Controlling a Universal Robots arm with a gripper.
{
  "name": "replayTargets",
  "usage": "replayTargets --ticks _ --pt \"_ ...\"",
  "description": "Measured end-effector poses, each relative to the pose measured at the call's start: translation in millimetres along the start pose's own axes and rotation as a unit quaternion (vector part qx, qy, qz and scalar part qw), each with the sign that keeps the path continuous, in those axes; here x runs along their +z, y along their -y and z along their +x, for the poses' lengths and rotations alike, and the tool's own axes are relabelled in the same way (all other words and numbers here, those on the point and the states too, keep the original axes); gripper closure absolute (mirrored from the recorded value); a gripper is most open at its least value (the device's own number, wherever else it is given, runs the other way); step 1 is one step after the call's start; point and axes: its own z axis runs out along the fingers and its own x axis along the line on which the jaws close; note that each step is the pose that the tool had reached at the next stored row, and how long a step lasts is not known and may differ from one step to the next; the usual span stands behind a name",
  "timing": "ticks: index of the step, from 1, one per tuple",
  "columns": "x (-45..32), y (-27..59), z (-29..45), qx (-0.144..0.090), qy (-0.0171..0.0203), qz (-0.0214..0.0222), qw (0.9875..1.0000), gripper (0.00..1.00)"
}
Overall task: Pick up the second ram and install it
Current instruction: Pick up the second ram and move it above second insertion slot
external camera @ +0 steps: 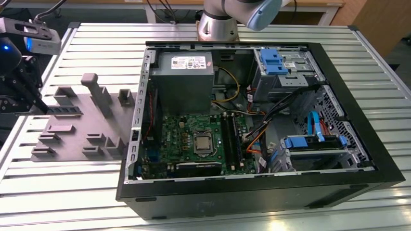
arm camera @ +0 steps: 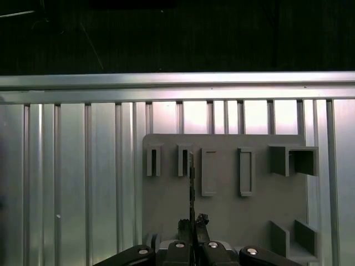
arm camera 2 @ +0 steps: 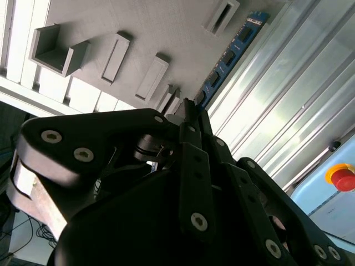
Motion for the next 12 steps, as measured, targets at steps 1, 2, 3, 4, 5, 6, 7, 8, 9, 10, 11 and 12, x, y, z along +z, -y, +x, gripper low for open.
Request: replayTargets --ticks 1,2,3,4,5,6,7,8,9,10,11,12 --pt "-0.1 0.0 0.0 0.000 0.0000 0.0000 1.0000 0.86" --pt "-0.1 0.0 0.0 0.000 0.0000 0.0000 1.0000 0.86" --pt "-0.2 0.0 0.0 0.000 0.0000 0.0000 1.0000 0.86" --pt "-0.4 0.0 0.0 0.000 0.0000 -0.0001 1.0000 0.86" --pt "-0.8 0.0 0.0 0.000 -0.0001 -0.0001 1.0000 0.86" --pt "-1.5 0.0 0.0 0.000 -0.0002 -0.0002 1.0000 0.86" --pt "-2.2 0.0 -0.1 0.000 -0.0001 -0.0002 1.0000 0.86" --pt "-2.8 0.0 0.0 0.000 0.0000 0.0000 1.0000 0.86" --pt "-3.7 -0.1 -0.1 0.000 0.0000 0.0000 1.0000 0.86" --pt "-4.7 -0.1 -0.1 0.000 0.0000 0.0000 1.0000 0.86" --pt "-5.8 -0.1 -0.1 0.000 -0.0001 -0.0001 1.0000 0.86" --pt "-6.7 -0.1 -0.1 0.000 0.0000 0.0000 1.0000 0.86"
